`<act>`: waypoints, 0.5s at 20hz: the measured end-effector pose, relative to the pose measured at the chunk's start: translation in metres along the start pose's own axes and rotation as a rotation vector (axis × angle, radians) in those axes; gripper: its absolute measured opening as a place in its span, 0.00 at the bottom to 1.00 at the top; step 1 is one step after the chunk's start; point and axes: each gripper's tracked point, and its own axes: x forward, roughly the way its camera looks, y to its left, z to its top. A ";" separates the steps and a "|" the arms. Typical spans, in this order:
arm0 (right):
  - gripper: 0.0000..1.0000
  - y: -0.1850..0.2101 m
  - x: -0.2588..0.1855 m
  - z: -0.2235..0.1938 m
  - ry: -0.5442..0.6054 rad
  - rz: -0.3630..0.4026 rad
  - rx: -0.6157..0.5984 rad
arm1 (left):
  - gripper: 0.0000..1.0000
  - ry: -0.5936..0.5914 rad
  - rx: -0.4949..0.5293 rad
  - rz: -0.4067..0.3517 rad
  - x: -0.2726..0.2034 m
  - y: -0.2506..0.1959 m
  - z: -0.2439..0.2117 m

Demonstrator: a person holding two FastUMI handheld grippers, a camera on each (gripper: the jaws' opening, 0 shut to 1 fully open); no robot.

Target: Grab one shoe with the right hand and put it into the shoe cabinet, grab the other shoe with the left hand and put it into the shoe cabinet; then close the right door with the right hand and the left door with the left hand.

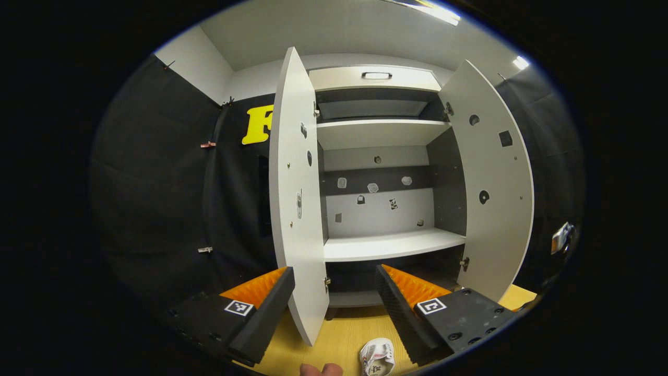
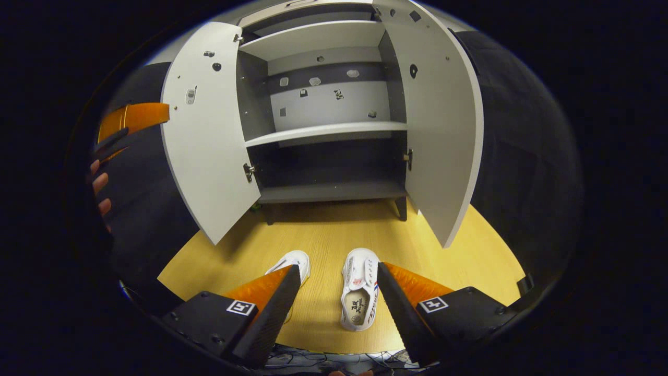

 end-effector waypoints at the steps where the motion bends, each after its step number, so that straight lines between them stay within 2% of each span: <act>1: 0.98 0.001 0.009 -0.012 0.024 0.002 0.007 | 0.97 0.008 0.003 -0.001 -0.001 0.000 -0.003; 4: 0.99 0.002 0.037 -0.043 0.093 0.003 0.035 | 0.98 0.026 0.015 -0.006 -0.001 0.000 -0.014; 10: 0.96 0.001 0.085 -0.103 0.192 -0.021 0.059 | 0.97 0.063 0.018 0.013 0.000 0.010 -0.036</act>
